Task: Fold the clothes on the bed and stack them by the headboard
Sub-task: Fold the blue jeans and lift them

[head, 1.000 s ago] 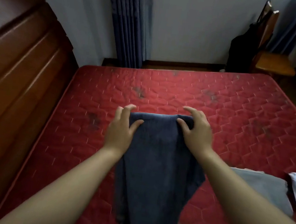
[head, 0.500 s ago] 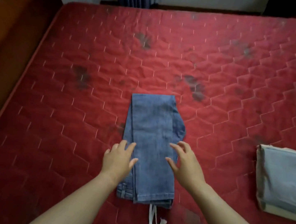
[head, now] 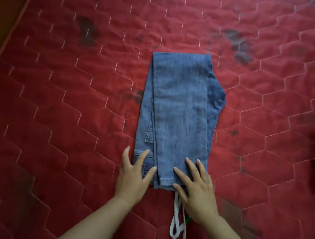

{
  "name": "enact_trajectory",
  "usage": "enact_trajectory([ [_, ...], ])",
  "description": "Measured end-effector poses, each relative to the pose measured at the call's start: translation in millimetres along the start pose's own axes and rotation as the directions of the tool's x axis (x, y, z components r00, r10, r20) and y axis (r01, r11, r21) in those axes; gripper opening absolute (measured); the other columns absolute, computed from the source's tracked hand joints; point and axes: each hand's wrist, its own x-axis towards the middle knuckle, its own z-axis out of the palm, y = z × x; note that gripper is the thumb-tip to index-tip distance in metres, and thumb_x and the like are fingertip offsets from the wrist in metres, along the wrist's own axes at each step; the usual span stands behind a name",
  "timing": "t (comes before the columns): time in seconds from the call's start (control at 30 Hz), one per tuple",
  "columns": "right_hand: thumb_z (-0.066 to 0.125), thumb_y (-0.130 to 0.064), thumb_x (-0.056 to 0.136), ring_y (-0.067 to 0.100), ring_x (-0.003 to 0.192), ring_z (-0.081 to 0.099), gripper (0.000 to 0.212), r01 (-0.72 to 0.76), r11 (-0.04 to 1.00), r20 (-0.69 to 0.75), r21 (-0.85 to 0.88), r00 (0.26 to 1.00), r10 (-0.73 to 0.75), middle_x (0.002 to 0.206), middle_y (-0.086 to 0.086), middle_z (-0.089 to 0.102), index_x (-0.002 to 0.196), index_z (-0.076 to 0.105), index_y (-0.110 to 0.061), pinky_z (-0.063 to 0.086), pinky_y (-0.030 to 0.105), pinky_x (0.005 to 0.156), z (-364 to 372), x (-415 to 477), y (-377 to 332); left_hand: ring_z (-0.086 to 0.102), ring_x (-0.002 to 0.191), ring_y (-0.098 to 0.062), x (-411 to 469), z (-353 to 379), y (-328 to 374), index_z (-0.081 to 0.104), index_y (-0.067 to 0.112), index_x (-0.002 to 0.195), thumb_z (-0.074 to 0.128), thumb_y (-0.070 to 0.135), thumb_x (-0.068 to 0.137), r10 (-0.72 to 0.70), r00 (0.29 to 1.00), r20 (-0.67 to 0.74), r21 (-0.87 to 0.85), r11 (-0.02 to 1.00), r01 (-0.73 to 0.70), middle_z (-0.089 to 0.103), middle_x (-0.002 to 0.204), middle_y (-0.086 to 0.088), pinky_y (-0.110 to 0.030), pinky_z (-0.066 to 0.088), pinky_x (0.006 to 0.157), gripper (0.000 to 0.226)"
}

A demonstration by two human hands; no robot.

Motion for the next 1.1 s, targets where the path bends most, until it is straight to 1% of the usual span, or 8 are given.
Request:
enact_trajectory([
  [0.2, 0.062, -0.041, 0.085, 0.032, 0.139, 0.024, 0.044, -0.017, 0.998, -0.031, 0.053, 0.999, 0.019, 0.148, 0.006, 0.037, 0.128, 0.056, -0.032, 0.032, 0.053, 0.104, 8.4, -2.6, 4.1, 0.05, 0.111, -0.032, 2.8, 11.4, 10.4, 0.018, 0.046, 0.143, 0.056, 0.06, 0.08, -0.124, 0.988, 0.086, -0.14, 0.981, 0.136, 0.05, 0.12, -0.013, -0.036, 0.038, 0.095, 0.074],
  [0.47, 0.069, -0.031, 0.082, 0.032, 0.134, 0.035, 0.04, -0.054, 0.975, -0.043, 0.215, 0.997, 0.065, 0.144, 0.009, 0.04, 0.12, 0.063, -0.02, 0.037, 0.05, 0.104, -35.2, -14.0, 12.1, 0.058, 0.1, -0.024, 9.0, -26.3, 49.9, 0.06, 0.036, 0.111, 0.068, 0.038, 0.079, -0.045, 0.994, 0.101, -0.183, 0.981, 0.063, 0.057, 0.104, -0.005, -0.027, 0.043, 0.082, 0.033],
  [0.63, 0.057, -0.036, 0.086, 0.019, 0.129, 0.042, 0.042, -0.129, 0.93, -0.156, 0.345, 0.969, 0.192, 0.14, 0.002, 0.044, 0.124, 0.059, -0.018, 0.035, 0.034, 0.105, -109.7, -10.1, 15.8, 0.063, 0.087, -0.02, 45.9, -66.7, 114.1, 0.063, 0.031, 0.081, 0.073, 0.03, 0.07, -0.133, 0.987, 0.092, -0.357, 0.921, 0.158, 0.069, 0.091, 0.0, -0.028, 0.049, 0.074, 0.015],
  [0.73, 0.048, -0.047, 0.09, 0.012, 0.131, 0.038, 0.046, -0.117, 0.926, -0.227, 0.359, 0.951, 0.208, 0.141, -0.003, 0.043, 0.128, 0.054, -0.022, 0.035, 0.036, 0.106, -153.3, 10.6, 14.2, 0.064, 0.074, -0.023, 88.3, -86.6, 153.9, 0.068, 0.019, 0.083, 0.074, 0.021, 0.069, -0.312, 0.943, 0.118, -0.619, 0.72, 0.315, 0.067, 0.079, -0.004, -0.031, 0.052, 0.074, 0.016],
  [0.9, 0.05, -0.045, 0.087, 0.013, 0.134, 0.034, 0.053, -0.043, 0.933, -0.321, 0.357, 0.933, 0.165, 0.143, 0.001, 0.04, 0.134, 0.048, -0.019, 0.03, 0.032, 0.11, -183.1, 85.7, 13.4, 0.054, 0.056, -0.018, 171.6, -107.5, 186.0, 0.06, 0.014, 0.069, 0.067, 0.009, 0.079, -0.545, 0.811, 0.214, -0.935, 0.125, 0.331, 0.059, 0.05, 0.002, -0.021, 0.046, 0.05, 0.013],
  [0.97, 0.054, -0.045, 0.086, 0.016, 0.135, 0.032, 0.058, -0.022, 0.931, -0.322, 0.364, 0.935, 0.148, 0.145, 0.004, 0.037, 0.137, 0.044, -0.018, 0.028, 0.031, 0.111, -174.3, 124.0, 14.6, 0.059, 0.061, -0.014, 204.0, -108.2, 181.6, 0.059, 0.013, 0.082, 0.063, 0.022, 0.086, -0.541, 0.807, 0.238, -0.961, -0.012, 0.275, 0.065, 0.068, 0.0, -0.02, 0.05, 0.051, 0.011],
  [1.03, 0.057, -0.046, 0.086, 0.018, 0.138, 0.028, 0.065, -0.011, 0.929, -0.297, 0.37, 0.946, 0.13, 0.149, 0.006, 0.029, 0.141, 0.037, -0.019, 0.027, 0.036, 0.112, -155.5, 161.3, 17.1, 0.062, 0.091, -0.021, 227.1, -100.2, 167.3, 0.05, 0.017, 0.123, 0.055, 0.039, 0.091, -0.43, 0.88, 0.2, -0.943, 0.159, 0.292, 0.059, 0.113, -0.006, -0.033, 0.054, 0.079, 0.038],
  [1.1, 0.056, -0.051, 0.085, 0.019, 0.142, 0.017, 0.074, -0.058, 0.932, -0.228, 0.357, 0.963, 0.147, 0.155, 0.004, 0.015, 0.146, 0.025, -0.023, 0.024, 0.037, 0.113, -132.3, 195.5, 21.4, 0.047, 0.121, -0.029, 240.8, -84.5, 139.5, 0.03, 0.027, 0.143, 0.053, 0.046, 0.089, -0.234, 0.97, 0.061, -0.627, 0.748, 0.22, 0.038, 0.14, -0.01, -0.041, 0.039, 0.103, 0.061],
])
